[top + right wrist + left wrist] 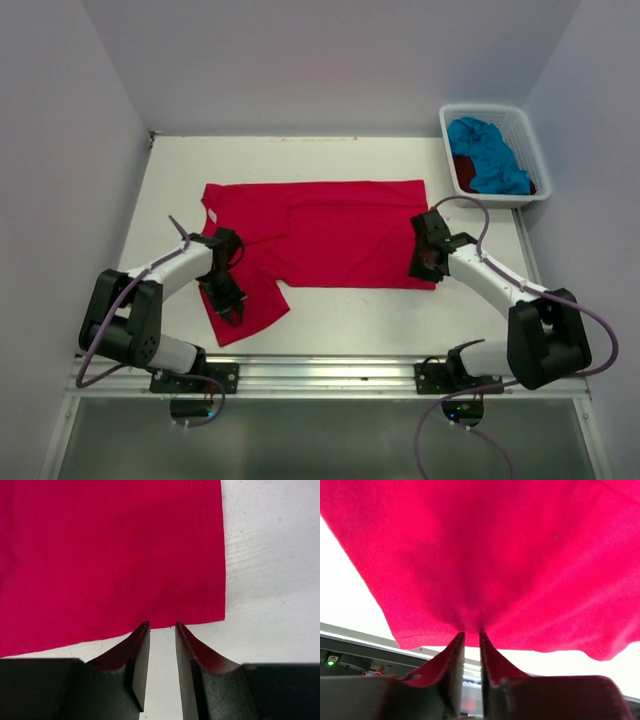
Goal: Fold and stack the t-shirts
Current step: Grap the side of the flattened tshirt closest away from the robot with both arms
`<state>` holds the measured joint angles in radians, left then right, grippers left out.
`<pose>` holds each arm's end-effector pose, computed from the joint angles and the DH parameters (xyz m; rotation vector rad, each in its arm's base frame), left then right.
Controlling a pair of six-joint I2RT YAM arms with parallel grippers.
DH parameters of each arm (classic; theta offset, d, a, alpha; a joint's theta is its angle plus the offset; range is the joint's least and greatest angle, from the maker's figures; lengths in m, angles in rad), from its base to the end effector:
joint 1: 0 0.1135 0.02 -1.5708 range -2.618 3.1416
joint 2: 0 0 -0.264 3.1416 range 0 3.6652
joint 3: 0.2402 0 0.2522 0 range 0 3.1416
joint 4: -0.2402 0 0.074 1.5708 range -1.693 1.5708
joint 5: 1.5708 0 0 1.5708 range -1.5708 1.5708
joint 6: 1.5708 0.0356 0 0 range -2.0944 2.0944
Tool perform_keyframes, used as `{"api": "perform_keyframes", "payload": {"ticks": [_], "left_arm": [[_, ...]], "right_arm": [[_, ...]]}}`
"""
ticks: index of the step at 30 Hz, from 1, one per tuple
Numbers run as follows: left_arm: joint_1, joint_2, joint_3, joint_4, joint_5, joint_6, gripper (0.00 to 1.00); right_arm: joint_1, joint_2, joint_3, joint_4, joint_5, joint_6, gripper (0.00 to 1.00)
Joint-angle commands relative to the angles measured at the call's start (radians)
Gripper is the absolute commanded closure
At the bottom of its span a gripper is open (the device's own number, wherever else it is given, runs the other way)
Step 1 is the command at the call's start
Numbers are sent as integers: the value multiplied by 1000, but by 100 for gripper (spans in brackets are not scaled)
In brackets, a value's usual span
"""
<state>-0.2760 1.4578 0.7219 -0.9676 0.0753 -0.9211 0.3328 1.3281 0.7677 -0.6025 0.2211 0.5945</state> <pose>0.1894 -0.0564 0.1473 0.9547 -2.8330 -0.0189 0.2285 0.0707 0.1906 0.4107 2.6491 -0.0182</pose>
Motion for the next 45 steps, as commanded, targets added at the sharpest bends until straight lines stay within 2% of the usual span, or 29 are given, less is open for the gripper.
{"api": "perform_keyframes", "payload": {"ticks": [1, 4, 13, 21, 27, 36, 40, 42, 45], "left_arm": [[1, -48, 43, -32, 6, 5, 75], [1, -37, 45, -42, -6, 10, 71], [-3, 96, -38, 12, 66, 91, 72], [-15, 35, 65, -103, 44, 128, 71], [-18, 93, -19, -45, 70, 163, 73], [-20, 130, 56, -134, 83, 269, 69], [-20, 125, 45, -125, 86, 297, 67], [-22, 160, 30, -99, 112, 320, 70], [-22, 197, 8, -63, 153, 340, 80]], "right_arm": [[-5, 17, 7, 43, 35, 14, 68], [-3, 32, 10, 50, 32, 8, 68], [-3, 28, 12, 63, 34, -1, 66], [-6, 40, 12, 72, 32, -7, 64], [-8, 45, 19, 75, 30, -9, 64], [-9, 31, 21, 64, 43, -18, 63], [-12, 29, 22, 67, 35, -16, 63], [-11, 29, 28, 67, 35, -18, 63], [-11, 23, 35, 58, 41, -22, 62]]}}
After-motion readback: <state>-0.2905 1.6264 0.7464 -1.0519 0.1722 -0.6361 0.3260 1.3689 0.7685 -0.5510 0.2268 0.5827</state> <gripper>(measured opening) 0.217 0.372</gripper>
